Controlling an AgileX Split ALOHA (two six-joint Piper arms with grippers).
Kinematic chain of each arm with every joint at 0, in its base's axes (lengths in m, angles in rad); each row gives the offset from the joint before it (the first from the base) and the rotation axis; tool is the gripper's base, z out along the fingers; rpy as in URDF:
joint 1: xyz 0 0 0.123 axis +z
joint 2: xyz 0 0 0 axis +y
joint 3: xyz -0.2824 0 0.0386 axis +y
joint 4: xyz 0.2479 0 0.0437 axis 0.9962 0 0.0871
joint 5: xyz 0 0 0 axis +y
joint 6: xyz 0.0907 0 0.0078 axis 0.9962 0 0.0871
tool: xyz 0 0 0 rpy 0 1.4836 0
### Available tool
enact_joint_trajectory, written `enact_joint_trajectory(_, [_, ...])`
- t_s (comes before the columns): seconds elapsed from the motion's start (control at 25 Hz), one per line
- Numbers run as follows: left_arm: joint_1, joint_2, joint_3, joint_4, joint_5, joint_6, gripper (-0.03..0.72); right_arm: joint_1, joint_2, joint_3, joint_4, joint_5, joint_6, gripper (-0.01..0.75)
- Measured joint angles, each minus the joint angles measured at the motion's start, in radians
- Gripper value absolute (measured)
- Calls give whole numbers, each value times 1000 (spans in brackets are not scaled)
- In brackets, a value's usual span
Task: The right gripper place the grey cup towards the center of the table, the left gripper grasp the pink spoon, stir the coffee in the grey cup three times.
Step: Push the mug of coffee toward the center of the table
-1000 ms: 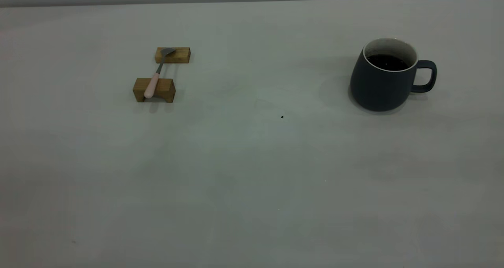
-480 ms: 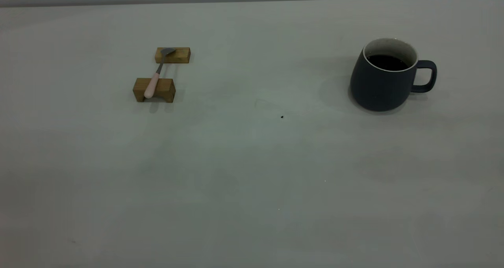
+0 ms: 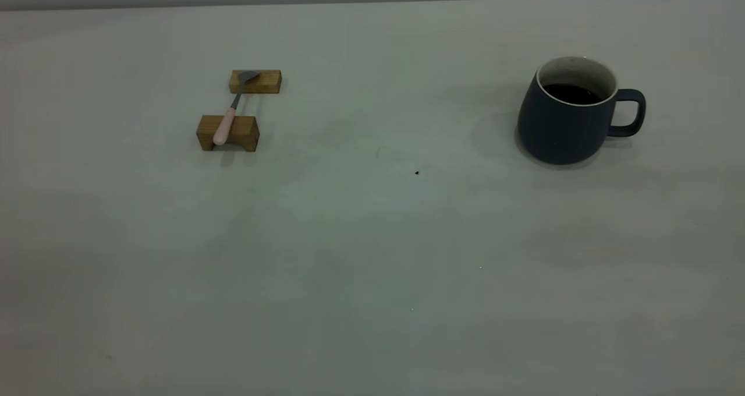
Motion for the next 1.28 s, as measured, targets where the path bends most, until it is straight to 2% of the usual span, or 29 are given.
enact_joint_trajectory(0.32, [0,0,0,0,0,0,262,0,0,0,52,-1,12,244])
enact_joint_trajectory(0.44, [0,0,0,0,0,0,262,0,13,-9,71,-1,19,295])
enact_joint_trajectory(0.52, [0,0,0,0,0,0,262,0,63,-29,72,-7,19,390])
enact_joint_trajectory(0.68, [0,0,0,0,0,0,262,0,273,-87,61,-63,-36,647])
enact_joint_trajectory(0.76, [0,0,0,0,0,0,262,0,419,-115,61,-99,-81,706])
enact_joint_trajectory(0.96, [0,0,0,0,0,0,262,0,777,-174,69,-201,-269,718])
enact_joint_trajectory(1.28, [0,0,0,0,0,0,262,25,1269,-200,110,-491,-669,694])
